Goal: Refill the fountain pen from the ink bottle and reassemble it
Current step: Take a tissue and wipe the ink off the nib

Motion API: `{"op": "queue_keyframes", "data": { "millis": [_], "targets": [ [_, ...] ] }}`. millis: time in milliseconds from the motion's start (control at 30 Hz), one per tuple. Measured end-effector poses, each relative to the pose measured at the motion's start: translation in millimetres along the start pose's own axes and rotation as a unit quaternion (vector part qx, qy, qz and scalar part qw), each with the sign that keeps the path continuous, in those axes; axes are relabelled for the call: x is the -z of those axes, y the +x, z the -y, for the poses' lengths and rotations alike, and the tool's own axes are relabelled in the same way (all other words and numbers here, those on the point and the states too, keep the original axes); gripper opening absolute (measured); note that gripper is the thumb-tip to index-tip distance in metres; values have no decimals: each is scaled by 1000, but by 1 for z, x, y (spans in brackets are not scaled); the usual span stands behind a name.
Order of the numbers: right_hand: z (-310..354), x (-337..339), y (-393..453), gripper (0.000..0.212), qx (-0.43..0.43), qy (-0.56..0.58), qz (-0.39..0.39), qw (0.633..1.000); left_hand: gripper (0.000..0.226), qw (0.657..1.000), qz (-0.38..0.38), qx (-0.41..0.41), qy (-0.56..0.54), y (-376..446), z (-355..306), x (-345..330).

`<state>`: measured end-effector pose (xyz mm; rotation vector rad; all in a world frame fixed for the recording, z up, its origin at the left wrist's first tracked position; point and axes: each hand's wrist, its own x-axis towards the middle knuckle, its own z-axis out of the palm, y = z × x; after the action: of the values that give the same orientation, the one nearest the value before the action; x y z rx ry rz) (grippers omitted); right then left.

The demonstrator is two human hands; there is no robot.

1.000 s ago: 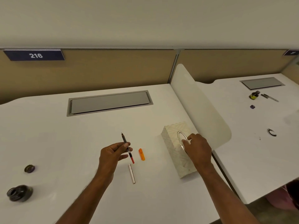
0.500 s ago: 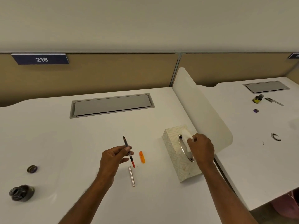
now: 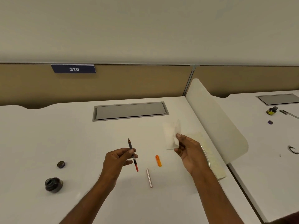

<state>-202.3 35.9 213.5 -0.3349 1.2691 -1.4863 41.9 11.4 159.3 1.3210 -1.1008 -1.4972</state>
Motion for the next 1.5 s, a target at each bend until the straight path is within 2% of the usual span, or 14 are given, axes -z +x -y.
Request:
{"op": "queue_keyframes", "data": {
  "millis": [167,267,400,533,667,833,1000,1100,1167,1267,1400,1500],
  "targets": [
    [-31,-48,-20,10,-49,66,51,995,14,1000,-15,-20,-17,-15,-16,37],
    [-46,-74,-30,13,-53,45,91,993,12,999,-19,-22,-24,-23,-22,56],
    [-64,-104,-38,17,-49,31,105,993,13,999,-15,-20,-20,-28,-27,81],
    [-79,-131,-43,24,-27,-2,128,991,13,1000,-2,-23,-3,-29,-34,106],
    [-95,-151,-47,27,49,-103,131,985,13,999,5,-41,17,-28,-41,127],
    [-118,-158,-39,42,147,-273,107,945,16,997,5,-68,22,-27,-48,137],
    [-131,-159,-37,31,289,-394,142,861,15,994,28,-94,46,-27,-53,133],
    [-133,-162,-36,27,314,-416,118,845,15,992,30,-107,62,-25,-55,129],
    [-132,-164,-38,31,309,-404,93,856,12,991,26,-108,71,-24,-55,126],
    [-129,-168,-41,38,268,-349,44,897,14,990,18,-110,90,-21,-52,121],
    [-125,-174,-43,12,156,-232,39,959,13,987,19,-117,108,-19,-50,115],
    [-124,-180,-44,6,102,-214,38,971,12,984,23,-118,128,-18,-48,113]
  ]
}}
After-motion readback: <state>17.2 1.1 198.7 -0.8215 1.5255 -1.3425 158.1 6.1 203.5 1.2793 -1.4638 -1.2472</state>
